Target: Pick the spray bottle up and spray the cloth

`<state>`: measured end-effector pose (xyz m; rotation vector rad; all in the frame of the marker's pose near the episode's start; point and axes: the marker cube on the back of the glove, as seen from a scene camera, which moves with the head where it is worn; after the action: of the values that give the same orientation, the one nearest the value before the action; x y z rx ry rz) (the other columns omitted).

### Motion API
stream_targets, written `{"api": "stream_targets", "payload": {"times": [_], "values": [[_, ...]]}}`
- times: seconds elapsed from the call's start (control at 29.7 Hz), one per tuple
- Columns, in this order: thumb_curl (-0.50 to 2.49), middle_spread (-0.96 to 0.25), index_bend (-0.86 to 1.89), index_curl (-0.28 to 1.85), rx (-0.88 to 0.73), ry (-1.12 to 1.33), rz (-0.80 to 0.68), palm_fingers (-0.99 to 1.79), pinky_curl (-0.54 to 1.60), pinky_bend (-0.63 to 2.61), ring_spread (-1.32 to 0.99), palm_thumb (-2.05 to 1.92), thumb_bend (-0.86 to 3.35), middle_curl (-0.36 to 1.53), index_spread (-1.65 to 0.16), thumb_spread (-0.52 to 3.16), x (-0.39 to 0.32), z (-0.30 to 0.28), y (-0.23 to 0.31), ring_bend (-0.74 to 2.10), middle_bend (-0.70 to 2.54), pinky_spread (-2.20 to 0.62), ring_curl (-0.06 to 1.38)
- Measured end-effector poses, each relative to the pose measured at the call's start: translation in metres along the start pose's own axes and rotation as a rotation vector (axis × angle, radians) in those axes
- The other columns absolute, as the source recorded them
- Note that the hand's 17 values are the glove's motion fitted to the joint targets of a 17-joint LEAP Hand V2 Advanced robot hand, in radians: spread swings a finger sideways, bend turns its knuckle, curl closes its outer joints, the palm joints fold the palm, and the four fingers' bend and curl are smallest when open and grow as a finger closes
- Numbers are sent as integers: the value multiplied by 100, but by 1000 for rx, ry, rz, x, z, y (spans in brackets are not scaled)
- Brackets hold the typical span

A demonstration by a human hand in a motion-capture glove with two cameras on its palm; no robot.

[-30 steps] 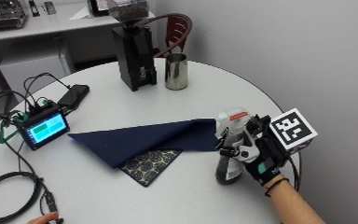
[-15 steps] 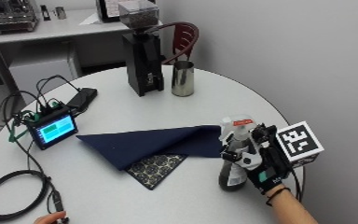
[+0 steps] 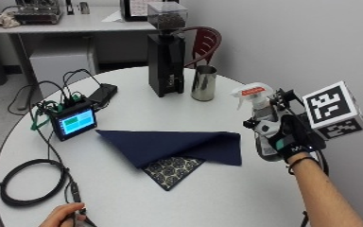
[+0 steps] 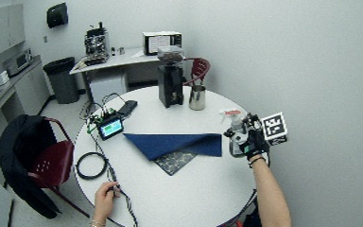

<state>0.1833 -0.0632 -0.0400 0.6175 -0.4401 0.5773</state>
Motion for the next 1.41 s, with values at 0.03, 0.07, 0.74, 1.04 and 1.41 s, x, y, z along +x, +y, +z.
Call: {"api": "stream_targets", "payload": {"times": [0.03, 0.07, 0.74, 1.04, 1.41], "values": [[51, -14, 13, 36, 4, 42, -3, 123, 39, 44, -16, 96, -3, 46, -25, 72, -3, -2, -2, 60, 43, -17, 43], [52, -14, 13, 36, 8, 88, -7, 123, 39, 44, -16, 96, -3, 46, -25, 71, -7, -3, -4, 60, 43, -17, 43], [57, -15, 12, 34, -122, 419, -48, 122, 38, 47, -16, 97, -3, 47, -26, 64, -5, 25, -4, 62, 43, -17, 43], [59, -15, 12, 34, -186, 364, -25, 121, 38, 47, -16, 97, -3, 47, -26, 62, 4, 54, 6, 62, 43, -18, 43], [60, -15, 12, 34, -153, 409, -64, 121, 38, 48, -16, 97, -3, 47, -26, 61, -25, 30, -17, 62, 42, -19, 43]]}}
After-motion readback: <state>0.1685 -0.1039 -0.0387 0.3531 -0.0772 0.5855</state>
